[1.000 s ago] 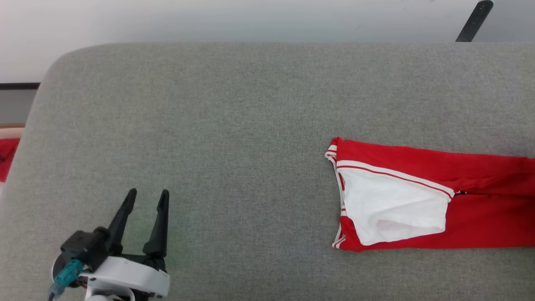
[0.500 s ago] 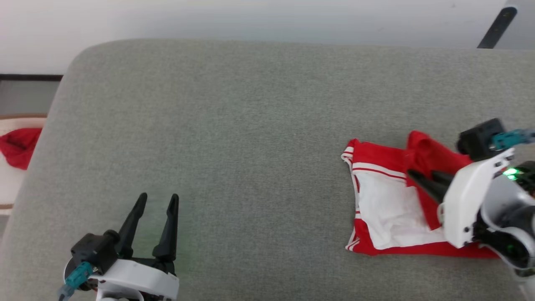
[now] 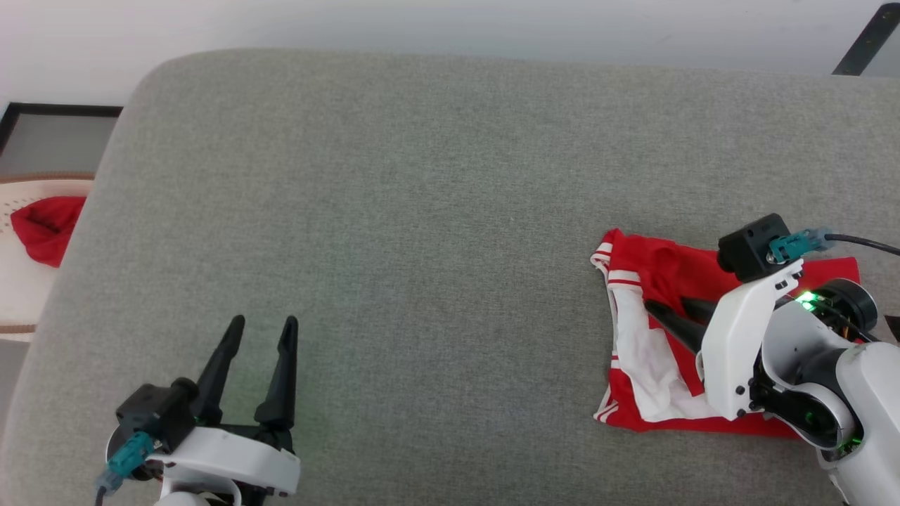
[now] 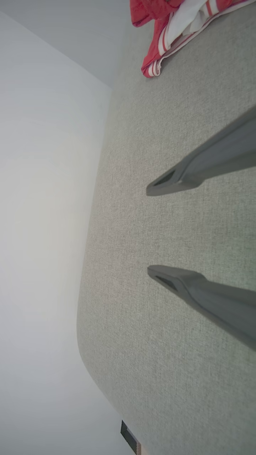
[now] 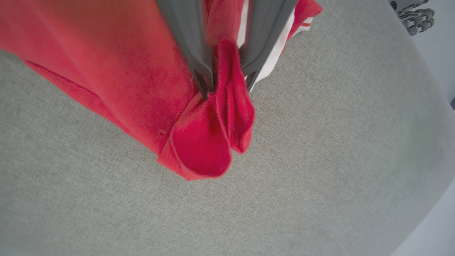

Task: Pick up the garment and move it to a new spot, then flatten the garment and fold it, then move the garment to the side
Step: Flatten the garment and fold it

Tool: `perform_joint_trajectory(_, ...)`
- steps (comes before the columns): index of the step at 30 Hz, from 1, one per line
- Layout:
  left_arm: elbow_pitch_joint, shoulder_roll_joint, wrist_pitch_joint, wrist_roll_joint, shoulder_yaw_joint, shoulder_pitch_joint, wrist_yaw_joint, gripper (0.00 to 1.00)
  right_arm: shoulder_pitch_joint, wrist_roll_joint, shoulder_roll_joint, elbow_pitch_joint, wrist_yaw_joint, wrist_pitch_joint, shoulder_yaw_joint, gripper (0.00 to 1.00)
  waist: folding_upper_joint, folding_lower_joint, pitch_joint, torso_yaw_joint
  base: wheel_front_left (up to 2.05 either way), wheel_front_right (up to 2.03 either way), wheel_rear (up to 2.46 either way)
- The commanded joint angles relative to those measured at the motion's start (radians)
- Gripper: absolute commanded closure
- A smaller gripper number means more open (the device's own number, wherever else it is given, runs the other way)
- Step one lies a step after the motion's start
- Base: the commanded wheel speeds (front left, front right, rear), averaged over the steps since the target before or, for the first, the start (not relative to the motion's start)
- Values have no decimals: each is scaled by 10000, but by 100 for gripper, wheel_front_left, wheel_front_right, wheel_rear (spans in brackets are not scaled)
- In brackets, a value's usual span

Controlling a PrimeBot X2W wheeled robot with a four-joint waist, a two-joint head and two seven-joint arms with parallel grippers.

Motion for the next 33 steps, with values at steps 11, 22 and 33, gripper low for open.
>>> perform_joint_trajectory(11, 24, 83, 6, -5, 165, -99, -25, 0, -483, 220, -55, 131, -17, -963, -45, 0, 0, 0, -183, -517, 0, 0, 0)
perform_joint_trajectory(22, 282, 306, 6, -25, 139, -109, -25, 0, -111, 105, -722, 794, -17, -3187, -813, 0, 0, 0, -675, -1189, 0, 0, 0)
perform_joint_trajectory(33, 655, 440, 6, -14, 202, 270, -25, 0, 1266, -174, -412, 1411, -17, -5899, -1769, 0, 0, 0, -1443, -1721, 0, 0, 0)
